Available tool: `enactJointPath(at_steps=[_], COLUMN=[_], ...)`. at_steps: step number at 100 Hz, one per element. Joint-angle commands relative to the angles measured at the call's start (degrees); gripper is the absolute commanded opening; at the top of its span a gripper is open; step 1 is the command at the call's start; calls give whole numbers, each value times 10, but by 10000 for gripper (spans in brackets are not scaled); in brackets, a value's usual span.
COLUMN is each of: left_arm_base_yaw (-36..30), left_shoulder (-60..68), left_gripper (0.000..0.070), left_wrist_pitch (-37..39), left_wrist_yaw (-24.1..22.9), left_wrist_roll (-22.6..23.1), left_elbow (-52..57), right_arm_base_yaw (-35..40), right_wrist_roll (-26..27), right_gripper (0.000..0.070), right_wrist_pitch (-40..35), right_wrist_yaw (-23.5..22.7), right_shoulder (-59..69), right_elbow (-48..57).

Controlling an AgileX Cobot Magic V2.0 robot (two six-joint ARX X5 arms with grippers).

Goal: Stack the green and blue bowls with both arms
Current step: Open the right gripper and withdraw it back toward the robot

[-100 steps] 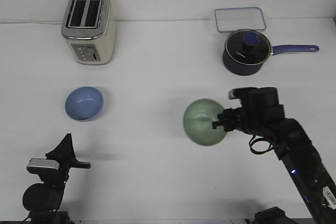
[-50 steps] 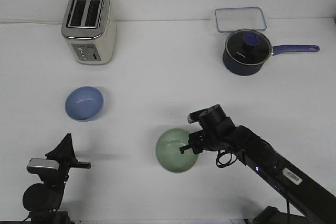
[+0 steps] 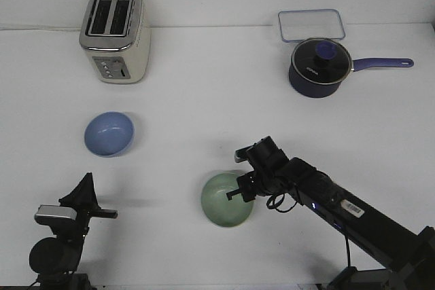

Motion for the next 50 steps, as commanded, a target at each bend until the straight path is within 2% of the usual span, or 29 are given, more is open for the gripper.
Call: enactJointPath(at_steps=[1, 20, 35, 50], left_arm_base_yaw=[1, 1, 1, 1], left_shoulder=[-1, -1, -1, -1], left_gripper=[14, 14, 14, 15], left_wrist_pitch=[6, 6, 5, 6], left_wrist_yaw=[1, 1, 1, 1], left_wrist_roll=[-2, -2, -2, -2], left_elbow=[-11, -11, -11, -11], right_arm_base_yaw=[5, -10, -39, -86], right_wrist_roll=[-8, -33, -69, -107], right_gripper=[308, 310, 310, 309], right_wrist_pitch=[5, 3, 9, 45], right_wrist_yaw=[-2, -15, -1, 15], right_shoulder=[7, -39, -117, -194], right_elbow=[4, 22, 62, 81])
